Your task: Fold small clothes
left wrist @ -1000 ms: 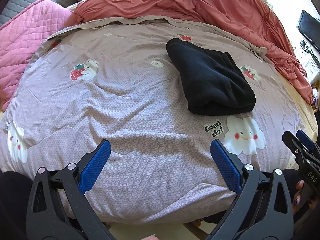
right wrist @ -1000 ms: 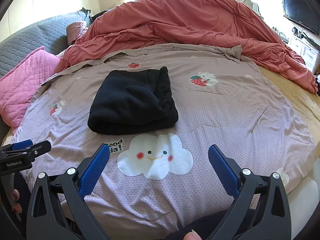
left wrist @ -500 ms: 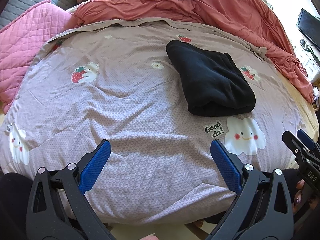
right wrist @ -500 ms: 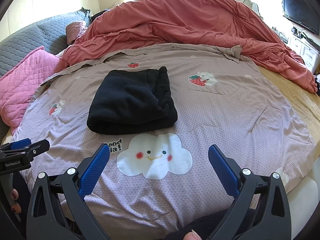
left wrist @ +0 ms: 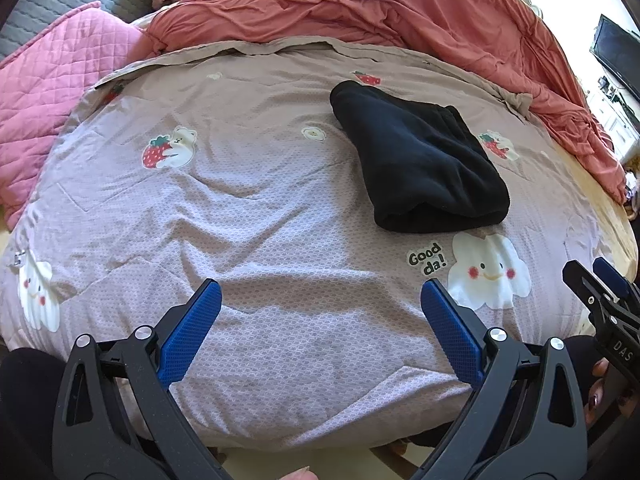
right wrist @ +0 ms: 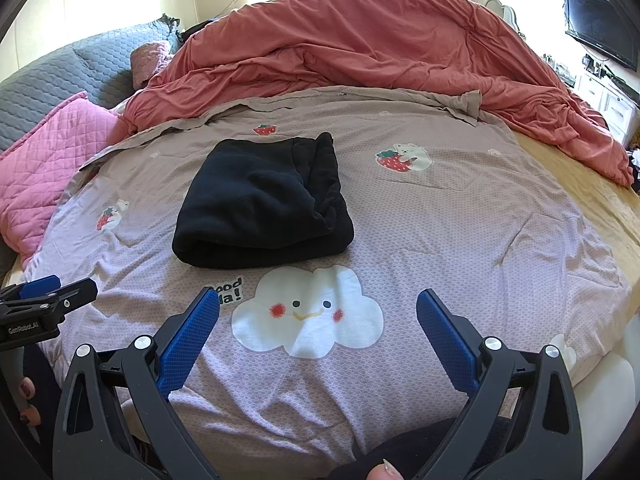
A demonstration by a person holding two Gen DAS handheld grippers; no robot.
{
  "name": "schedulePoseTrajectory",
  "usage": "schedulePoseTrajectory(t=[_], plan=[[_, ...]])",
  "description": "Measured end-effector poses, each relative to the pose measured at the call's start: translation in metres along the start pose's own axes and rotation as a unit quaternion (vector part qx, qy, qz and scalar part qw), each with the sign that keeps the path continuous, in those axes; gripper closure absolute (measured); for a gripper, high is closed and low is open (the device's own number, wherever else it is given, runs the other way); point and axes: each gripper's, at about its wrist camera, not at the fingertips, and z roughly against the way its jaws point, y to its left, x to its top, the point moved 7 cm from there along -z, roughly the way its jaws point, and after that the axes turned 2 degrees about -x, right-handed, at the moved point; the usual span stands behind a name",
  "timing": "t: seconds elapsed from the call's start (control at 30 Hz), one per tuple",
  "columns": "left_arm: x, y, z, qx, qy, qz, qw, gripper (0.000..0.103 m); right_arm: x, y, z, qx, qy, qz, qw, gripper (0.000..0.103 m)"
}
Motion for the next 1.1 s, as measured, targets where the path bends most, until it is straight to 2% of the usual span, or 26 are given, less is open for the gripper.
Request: schedulePoseTrajectory(t=[1.1], plan=[[-0.0016,0.0019,-0.001,0.001,0.003,0.001,1.0,0.009,-0.0009,-0.0029,0.001,-0.003,0.0,0.003,1.0,0.005]])
